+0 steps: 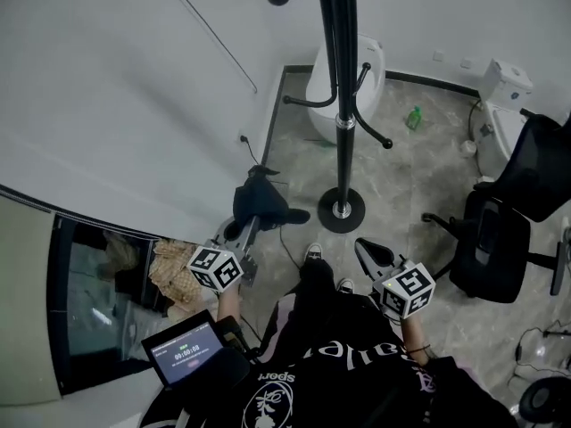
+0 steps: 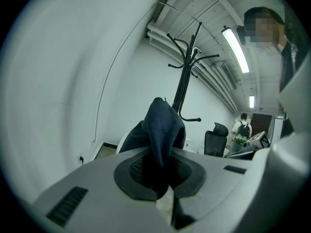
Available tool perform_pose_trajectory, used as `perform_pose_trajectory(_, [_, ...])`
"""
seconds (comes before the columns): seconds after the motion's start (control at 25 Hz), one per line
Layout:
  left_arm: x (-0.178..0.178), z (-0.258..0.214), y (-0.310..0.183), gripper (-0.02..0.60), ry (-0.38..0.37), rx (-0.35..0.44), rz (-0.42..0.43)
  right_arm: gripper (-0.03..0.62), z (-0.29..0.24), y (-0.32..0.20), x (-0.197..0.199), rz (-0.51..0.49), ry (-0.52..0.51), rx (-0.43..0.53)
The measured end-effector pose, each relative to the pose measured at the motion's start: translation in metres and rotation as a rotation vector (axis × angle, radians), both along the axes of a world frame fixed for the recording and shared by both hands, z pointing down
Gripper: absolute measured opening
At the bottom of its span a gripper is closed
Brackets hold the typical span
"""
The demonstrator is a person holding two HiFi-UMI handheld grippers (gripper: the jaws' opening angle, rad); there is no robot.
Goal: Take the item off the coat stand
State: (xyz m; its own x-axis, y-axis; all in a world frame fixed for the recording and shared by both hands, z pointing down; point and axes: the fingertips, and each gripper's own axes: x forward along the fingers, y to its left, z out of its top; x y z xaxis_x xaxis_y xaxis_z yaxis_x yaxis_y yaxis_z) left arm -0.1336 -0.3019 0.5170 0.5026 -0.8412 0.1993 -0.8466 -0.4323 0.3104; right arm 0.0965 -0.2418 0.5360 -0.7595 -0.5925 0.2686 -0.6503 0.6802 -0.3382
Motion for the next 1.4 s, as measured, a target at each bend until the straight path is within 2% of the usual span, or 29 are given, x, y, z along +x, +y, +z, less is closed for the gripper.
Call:
perform_pose_trajectory(0.08, [-0.001,0.001,0.021,0.021,0.013,-0.015,-0.031,0.017,0.007,0.011,-0.001,-0.013,-0.011,-0.023])
perform_pose_trajectory(0.24, [-0.004,-0.003,0.062,0.021,-0.01,-0.036,-0.054,0.017,0.013,0.034,-0.009,-0.051,-0.056,-0.05])
perform_pose_trajectory(0.48, [-0.003,-0.008,0.091,0.021,-0.025,-0.046,-0.08,0.017,0.011,0.041,-0.008,-0.055,-0.075,-0.042])
perform_pose_trajectory(0.84, [0.012,-0.021,0.108,0.021,0.017,-0.014,0.004,0.017,0.014,0.051,-0.007,-0.005,-0.065,-0.044])
perform_pose_trajectory(1.08, [-0.02,-0.017,0.146,0.021,0.003,-0.012,0.045,0.017,0.0,0.073,-0.052,0.021,-0.078,-0.013])
perform_pose_trajectory(1.4, [-0.098,-0.004,0.226,0.021,-0.033,-0.041,0.119,0.017,-0.01,0.135,-0.142,0.138,-0.131,-0.028])
